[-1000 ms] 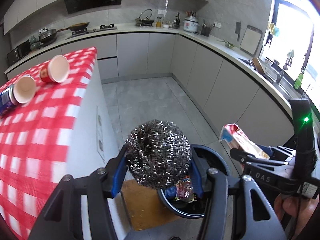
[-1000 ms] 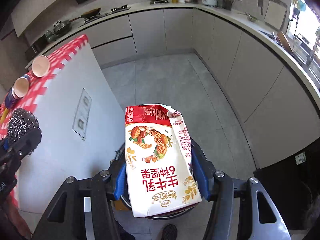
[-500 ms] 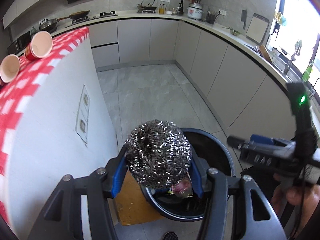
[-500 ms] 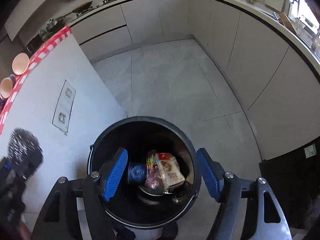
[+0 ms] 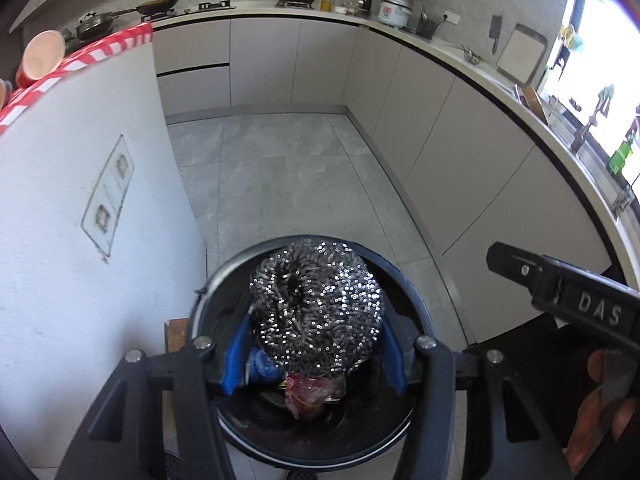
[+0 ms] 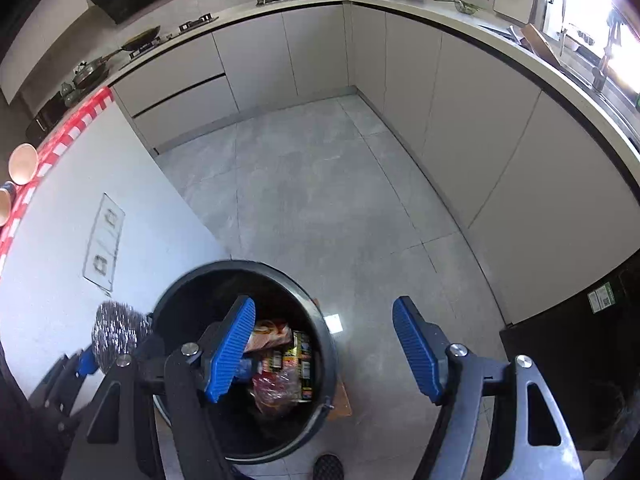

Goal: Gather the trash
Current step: 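Carry the steel wool and snack box to the black bin and release both, then move both open tools back over the table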

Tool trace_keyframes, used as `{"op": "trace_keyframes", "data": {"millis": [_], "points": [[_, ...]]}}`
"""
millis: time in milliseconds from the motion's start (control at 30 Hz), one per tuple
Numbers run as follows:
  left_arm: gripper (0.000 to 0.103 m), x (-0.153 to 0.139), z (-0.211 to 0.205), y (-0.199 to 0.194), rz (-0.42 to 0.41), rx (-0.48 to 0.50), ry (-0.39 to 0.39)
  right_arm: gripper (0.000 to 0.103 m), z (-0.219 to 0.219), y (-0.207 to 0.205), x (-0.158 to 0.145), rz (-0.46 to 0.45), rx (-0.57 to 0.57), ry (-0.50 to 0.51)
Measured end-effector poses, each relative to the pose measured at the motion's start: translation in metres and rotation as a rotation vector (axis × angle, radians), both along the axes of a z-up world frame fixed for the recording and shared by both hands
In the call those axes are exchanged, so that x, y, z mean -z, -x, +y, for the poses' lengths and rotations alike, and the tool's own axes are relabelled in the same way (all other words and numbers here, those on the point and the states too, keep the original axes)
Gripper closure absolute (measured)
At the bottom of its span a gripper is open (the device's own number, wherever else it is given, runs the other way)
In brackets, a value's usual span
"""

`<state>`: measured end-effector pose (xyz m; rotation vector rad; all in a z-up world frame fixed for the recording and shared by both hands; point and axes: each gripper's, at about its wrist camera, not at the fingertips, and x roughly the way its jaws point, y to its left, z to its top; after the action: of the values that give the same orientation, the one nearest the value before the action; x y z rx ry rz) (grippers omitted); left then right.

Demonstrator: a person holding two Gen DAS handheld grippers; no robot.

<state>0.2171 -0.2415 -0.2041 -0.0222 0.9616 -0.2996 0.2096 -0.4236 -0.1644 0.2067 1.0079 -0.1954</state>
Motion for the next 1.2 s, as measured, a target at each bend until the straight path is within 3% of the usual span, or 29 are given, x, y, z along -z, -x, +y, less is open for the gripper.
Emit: {"op": "trace_keyframes", "data": {"millis": [67,133,200,233,600,1167,1200], "points": [[0.042,0.01,-0.009,0.0,0.024,0.022,0.016,0.03,-0.008,0.004,0.003,0.004,0.018,-0.007],[0.022,0.017,-0.017,-0.002,0.056,0.031,-0.024,0.03,-0.014,0.007,0.001,0.002,0.026,-0.012],[0.005,0.009,-0.016,0.001,0.029,-0.003,-0.051,0.03,-0.016,0.008,-0.006,-0.007,0.024,-0.009],[0.002,0.0,-0.013,0.003,0.007,-0.02,-0.051,0.03,-0.017,0.008,-0.009,-0.014,0.024,-0.01],[0.002,-0.083,0.033,0.02,-0.1,-0.044,-0.089,0.03,-0.001,0.017,-0.067,-0.093,-0.019,-0.038],[0.002,-0.118,0.125,0.036,-0.166,-0.172,-0.096,0.03,0.083,0.0,-0.1,-0.126,-0.173,-0.068],[0.002,-0.12,0.13,0.037,-0.171,-0.182,-0.098,0.026,0.09,-0.003,-0.101,-0.128,-0.184,-0.067]]}}
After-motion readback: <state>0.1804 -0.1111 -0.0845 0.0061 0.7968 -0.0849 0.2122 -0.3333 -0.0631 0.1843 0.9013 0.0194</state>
